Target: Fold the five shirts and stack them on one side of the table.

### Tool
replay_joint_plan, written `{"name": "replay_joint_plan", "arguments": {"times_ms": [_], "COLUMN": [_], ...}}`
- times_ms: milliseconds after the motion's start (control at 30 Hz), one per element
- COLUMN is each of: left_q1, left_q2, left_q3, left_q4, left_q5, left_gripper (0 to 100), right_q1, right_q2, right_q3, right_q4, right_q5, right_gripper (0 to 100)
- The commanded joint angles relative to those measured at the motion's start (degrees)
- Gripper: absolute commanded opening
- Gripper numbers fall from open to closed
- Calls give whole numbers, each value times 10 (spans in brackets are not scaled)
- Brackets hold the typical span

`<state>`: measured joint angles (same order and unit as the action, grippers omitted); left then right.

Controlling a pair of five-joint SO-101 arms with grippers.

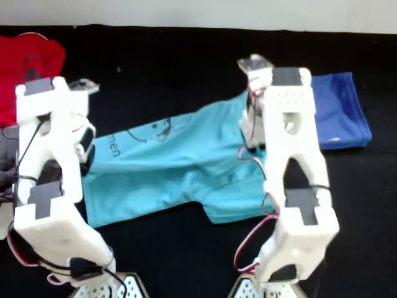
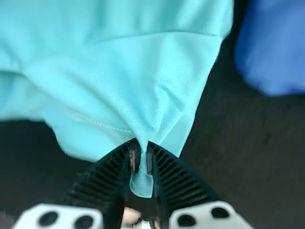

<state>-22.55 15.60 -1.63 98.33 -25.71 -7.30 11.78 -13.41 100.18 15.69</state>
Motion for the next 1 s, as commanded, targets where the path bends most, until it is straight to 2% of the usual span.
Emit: {"name": "replay_joint_plan", "arguments": {"times_ms": [0, 100, 267, 500, 633, 767, 967], "left_q1": [0, 0, 2, 4, 1, 1, 1], "left_q2": [-47, -72, -127, -224, -223, -218, -223], "left_q3": [61, 112, 177, 269, 335, 368, 365], "left_q4": [-22, -53, -55, -70, -133, -185, -192], "left_q5": [-8, -8, -13, -43, -43, -43, -43], "left_gripper": [8, 8, 8, 8, 8, 8, 10], "right_q1": [25, 34, 35, 39, 41, 40, 41], "right_q2": [-86, -119, -161, -251, -253, -258, -258], "right_q3": [73, 117, 194, 219, 270, 342, 364], "right_q4": [6, 6, -11, -16, -20, -81, -120], "right_q5": [40, 65, 81, 102, 109, 109, 108], "right_gripper": [5, 5, 5, 5, 5, 5, 5]}}
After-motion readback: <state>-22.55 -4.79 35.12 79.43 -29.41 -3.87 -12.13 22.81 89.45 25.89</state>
